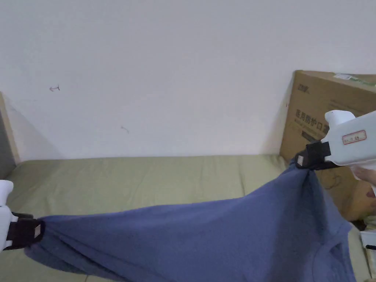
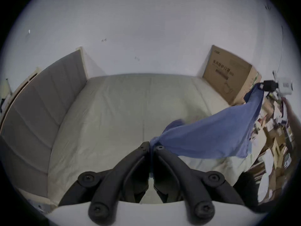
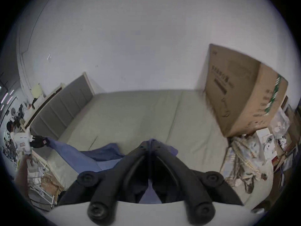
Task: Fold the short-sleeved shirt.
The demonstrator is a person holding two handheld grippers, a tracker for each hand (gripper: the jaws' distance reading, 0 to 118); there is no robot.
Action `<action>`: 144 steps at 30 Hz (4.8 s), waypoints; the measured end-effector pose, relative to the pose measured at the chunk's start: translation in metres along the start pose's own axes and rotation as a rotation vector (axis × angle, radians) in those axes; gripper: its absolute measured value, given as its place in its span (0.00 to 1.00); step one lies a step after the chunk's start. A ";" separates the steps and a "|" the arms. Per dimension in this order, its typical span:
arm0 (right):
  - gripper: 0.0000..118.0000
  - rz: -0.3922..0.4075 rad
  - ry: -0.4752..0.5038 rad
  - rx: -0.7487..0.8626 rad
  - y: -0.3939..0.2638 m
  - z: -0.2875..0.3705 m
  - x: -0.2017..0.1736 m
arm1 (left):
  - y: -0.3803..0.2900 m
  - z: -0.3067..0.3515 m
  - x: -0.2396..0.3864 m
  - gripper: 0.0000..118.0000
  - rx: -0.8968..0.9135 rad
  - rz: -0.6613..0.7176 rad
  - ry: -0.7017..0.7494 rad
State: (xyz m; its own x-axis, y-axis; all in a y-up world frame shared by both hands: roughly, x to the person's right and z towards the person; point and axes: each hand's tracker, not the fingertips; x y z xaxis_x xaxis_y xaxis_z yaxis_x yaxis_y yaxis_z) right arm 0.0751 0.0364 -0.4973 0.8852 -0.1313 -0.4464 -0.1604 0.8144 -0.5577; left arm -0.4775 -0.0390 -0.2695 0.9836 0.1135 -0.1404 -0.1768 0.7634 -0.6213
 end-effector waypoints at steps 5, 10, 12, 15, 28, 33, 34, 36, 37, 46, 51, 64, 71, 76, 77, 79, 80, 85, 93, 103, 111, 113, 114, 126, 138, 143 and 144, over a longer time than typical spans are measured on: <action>0.02 -0.010 -0.050 0.087 0.045 0.040 0.014 | 0.075 0.005 0.006 0.02 0.066 0.120 -0.079; 0.02 -0.035 -0.092 0.168 0.096 0.054 0.022 | 0.143 0.006 0.015 0.02 0.133 0.112 -0.071; 0.02 -0.065 -0.101 0.195 0.118 0.050 0.025 | 0.167 0.004 0.018 0.02 0.160 0.122 -0.073; 0.02 -0.085 -0.108 0.214 0.150 0.037 0.026 | 0.202 -0.003 0.021 0.02 0.184 0.104 -0.039; 0.02 -0.036 -0.185 0.391 0.243 -0.044 0.005 | 0.286 -0.058 0.012 0.02 0.378 0.046 0.123; 0.02 -0.017 -0.190 0.385 0.249 -0.086 0.001 | 0.291 -0.089 0.002 0.02 0.382 0.052 0.151; 0.02 -0.017 -0.188 0.378 0.245 -0.095 0.001 | 0.287 -0.097 0.000 0.02 0.376 0.049 0.155; 0.02 -0.017 -0.184 0.343 0.226 -0.124 0.004 | 0.268 -0.121 -0.006 0.02 0.350 0.073 0.135; 0.02 -0.023 -0.179 0.310 0.213 -0.138 0.006 | 0.255 -0.133 -0.009 0.02 0.328 0.108 0.112; 0.02 -0.034 -0.136 -0.283 -0.063 -0.269 0.038 | 0.017 -0.243 -0.045 0.02 -0.151 0.261 0.045; 0.02 -0.077 -0.080 -0.522 -0.222 -0.226 0.050 | -0.115 -0.211 -0.053 0.02 -0.358 0.232 0.045; 0.02 -0.122 -0.037 -0.672 -0.363 -0.059 0.062 | -0.259 -0.072 -0.030 0.02 -0.540 0.179 -0.030; 0.02 -0.114 -0.057 -0.675 -0.376 -0.036 0.056 | -0.261 -0.048 -0.016 0.02 -0.507 0.104 -0.029; 0.43 -0.061 -0.096 -0.600 -0.368 -0.025 0.036 | -0.253 -0.031 -0.008 0.43 -0.440 0.129 -0.020; 0.64 -0.026 -0.117 -0.584 -0.364 -0.022 0.030 | -0.249 -0.023 -0.006 0.60 -0.380 0.127 -0.002; 0.84 -0.016 -0.150 -0.532 -0.353 -0.012 0.022 | -0.241 -0.009 -0.001 0.98 -0.287 0.142 -0.008; 0.83 -0.041 -0.145 -0.477 -0.345 -0.005 0.018 | -0.237 -0.001 0.001 1.00 -0.240 0.160 -0.007; 0.84 -0.086 -0.151 -0.311 -0.314 0.024 -0.011 | -0.218 0.030 0.014 1.00 -0.106 0.219 0.022; 0.12 -0.163 -0.099 -0.165 -0.299 0.039 -0.026 | -0.211 0.034 0.035 0.05 -0.188 0.096 0.112; 0.00 -0.256 -0.048 -0.234 -0.300 0.021 -0.018 | -0.239 -0.034 0.004 0.69 -0.464 0.021 0.110; 0.00 -0.265 -0.052 -0.328 -0.321 0.011 -0.013 | -0.269 -0.072 -0.010 0.49 -0.658 -0.038 0.130; 0.00 -0.260 -0.057 -0.345 -0.327 0.008 -0.009 | -0.265 -0.068 -0.005 0.03 -0.637 -0.037 0.125; 0.00 -0.254 -0.057 -0.357 -0.329 0.008 -0.008 | -0.263 -0.065 -0.002 0.03 -0.591 0.006 0.068; 0.91 -0.113 -0.183 -0.639 -0.370 -0.025 0.020 | -0.248 -0.021 0.013 0.03 -0.442 -0.002 0.116; 0.12 -0.129 -0.125 -0.731 -0.373 -0.020 0.027 | -0.254 -0.021 0.016 0.03 -0.449 0.016 0.122; 0.08 -0.212 -0.072 -0.645 -0.353 -0.003 0.033 | -0.249 -0.020 0.014 0.03 -0.444 0.012 0.130; 0.08 -0.211 -0.067 -0.624 -0.346 0.001 0.033 | -0.245 -0.018 0.013 0.03 -0.433 0.014 0.133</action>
State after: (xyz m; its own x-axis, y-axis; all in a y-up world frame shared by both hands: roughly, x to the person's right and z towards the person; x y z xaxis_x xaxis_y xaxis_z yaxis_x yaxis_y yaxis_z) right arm 0.1603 -0.2492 -0.3189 0.9472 -0.2005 -0.2504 -0.1861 0.2923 -0.9380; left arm -0.4220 -0.2360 -0.1331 0.9727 0.0180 -0.2314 -0.2171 0.4228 -0.8799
